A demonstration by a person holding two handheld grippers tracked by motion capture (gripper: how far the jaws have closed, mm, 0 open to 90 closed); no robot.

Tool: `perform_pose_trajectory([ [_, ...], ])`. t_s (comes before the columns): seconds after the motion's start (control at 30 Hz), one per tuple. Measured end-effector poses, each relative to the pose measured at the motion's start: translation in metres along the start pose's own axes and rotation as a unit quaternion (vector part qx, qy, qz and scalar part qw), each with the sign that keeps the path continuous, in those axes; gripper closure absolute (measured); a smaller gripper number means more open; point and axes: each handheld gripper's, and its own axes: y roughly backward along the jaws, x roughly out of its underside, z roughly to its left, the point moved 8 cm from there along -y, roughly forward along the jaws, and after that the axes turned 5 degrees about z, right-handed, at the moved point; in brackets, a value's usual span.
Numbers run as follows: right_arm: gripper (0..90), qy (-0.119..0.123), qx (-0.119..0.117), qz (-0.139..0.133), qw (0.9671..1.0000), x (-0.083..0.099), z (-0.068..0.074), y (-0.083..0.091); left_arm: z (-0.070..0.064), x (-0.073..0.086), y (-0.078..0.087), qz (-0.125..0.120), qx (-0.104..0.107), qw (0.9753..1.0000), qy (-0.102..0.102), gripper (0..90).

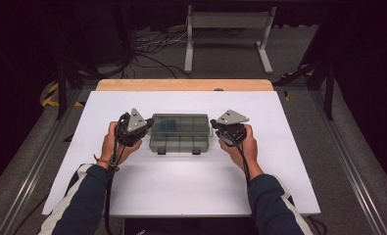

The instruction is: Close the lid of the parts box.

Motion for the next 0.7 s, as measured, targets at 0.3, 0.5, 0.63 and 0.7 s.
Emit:
perform_pose_trajectory([
  [0.3,90.0,0.026,-0.023,-0.008,0.9994,-0.001,0.015,0.01,-0.01,0.002,0.008,-0.003,0.008,0.9998,-0.017,87.7],
  [0.5,90.0,0.034,-0.032,-0.011,0.9989,0.002,0.023,0.012,-0.017,0.01,0.009,0.001,0.018,0.9997,-0.019,87.5],
  [0.63,90.0,0.035,-0.037,-0.009,0.9986,0.004,0.027,0.012,-0.021,0.014,0.008,-0.001,0.025,0.9996,-0.015,87.3],
  [0.7,90.0,0.037,-0.04,-0.006,0.9985,0.006,0.028,0.011,-0.021,0.015,0.008,-0.002,0.025,0.9996,-0.015,87.3],
])
